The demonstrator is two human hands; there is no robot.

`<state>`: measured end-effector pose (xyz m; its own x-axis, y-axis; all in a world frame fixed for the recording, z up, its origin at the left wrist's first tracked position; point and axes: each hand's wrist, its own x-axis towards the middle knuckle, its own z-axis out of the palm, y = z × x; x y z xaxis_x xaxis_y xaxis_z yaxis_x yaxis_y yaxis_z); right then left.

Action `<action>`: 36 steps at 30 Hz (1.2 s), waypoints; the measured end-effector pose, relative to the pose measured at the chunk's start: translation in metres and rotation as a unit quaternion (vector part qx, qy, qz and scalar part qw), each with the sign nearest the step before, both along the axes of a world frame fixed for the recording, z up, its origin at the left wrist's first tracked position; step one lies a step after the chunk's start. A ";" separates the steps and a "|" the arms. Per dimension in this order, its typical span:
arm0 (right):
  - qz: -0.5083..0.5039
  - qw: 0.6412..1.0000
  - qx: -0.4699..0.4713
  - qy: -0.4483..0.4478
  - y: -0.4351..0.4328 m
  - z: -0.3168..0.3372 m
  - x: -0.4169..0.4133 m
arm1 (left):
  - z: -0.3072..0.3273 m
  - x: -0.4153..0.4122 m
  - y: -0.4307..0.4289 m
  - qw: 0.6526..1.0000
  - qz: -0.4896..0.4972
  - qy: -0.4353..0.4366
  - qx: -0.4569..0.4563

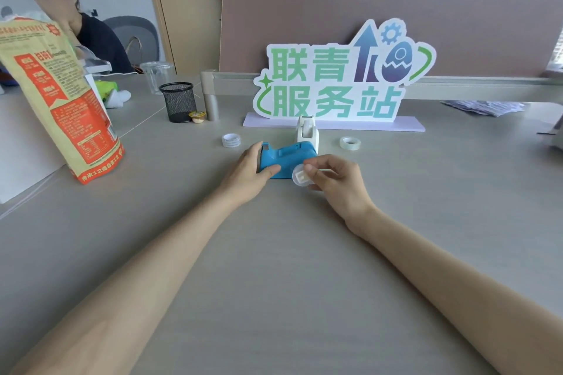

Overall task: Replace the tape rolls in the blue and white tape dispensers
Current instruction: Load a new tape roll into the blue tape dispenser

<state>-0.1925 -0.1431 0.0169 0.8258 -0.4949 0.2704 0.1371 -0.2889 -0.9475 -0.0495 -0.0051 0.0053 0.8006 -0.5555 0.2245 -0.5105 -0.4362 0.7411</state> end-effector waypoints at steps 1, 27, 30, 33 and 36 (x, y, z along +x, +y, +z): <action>0.008 0.999 0.033 0.006 -0.001 0.000 0.000 | 0.000 -0.004 0.004 0.999 0.018 -0.030 0.010; 0.084 0.995 -0.028 0.041 0.006 -0.002 -0.008 | 0.009 -0.063 0.030 0.996 -0.064 0.011 -0.056; 0.077 0.993 -0.070 0.046 0.007 -0.004 -0.008 | 0.006 -0.061 0.031 0.998 -0.045 -0.013 -0.046; 0.076 0.992 -0.093 0.047 0.008 -0.003 -0.009 | 0.005 -0.062 0.031 0.998 -0.039 -0.034 -0.032; 0.070 0.991 -0.097 0.059 0.008 -0.002 -0.009 | 0.006 -0.063 0.031 0.998 -0.026 -0.057 -0.019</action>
